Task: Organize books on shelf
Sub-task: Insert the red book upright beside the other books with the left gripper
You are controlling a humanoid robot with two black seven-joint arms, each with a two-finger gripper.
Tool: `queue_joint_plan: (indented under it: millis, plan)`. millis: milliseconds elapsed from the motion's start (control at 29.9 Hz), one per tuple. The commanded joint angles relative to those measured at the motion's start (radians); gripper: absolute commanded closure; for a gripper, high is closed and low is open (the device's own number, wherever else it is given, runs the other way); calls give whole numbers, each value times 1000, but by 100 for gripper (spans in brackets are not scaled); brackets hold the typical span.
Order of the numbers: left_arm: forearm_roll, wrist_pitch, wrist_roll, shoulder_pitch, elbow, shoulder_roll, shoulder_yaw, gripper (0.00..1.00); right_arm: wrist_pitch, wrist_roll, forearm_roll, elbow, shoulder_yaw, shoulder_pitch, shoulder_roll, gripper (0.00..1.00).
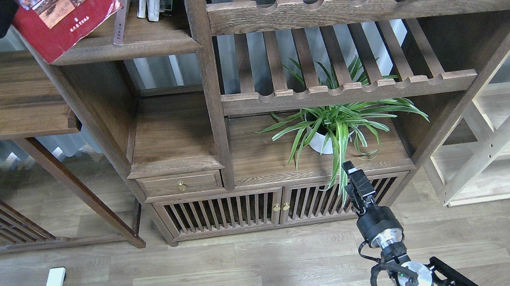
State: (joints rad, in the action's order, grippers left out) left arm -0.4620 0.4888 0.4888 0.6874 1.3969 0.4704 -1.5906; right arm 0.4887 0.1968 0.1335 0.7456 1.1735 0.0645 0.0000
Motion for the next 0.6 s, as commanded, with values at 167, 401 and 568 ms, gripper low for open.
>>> queue_joint_plan:
  millis: [167,401,568]
  plan:
    - [23,0,0,-17,-6,62,-37,97,0,1,1,1,3,-2,-6,0]
    - [34,0,0,-8,-39,63,-22,97,0,0,0,9,0,0,-8,0]
    - [22,0,0,56,-87,59,33,97,0,0,0,11,3,-8,-35,0]
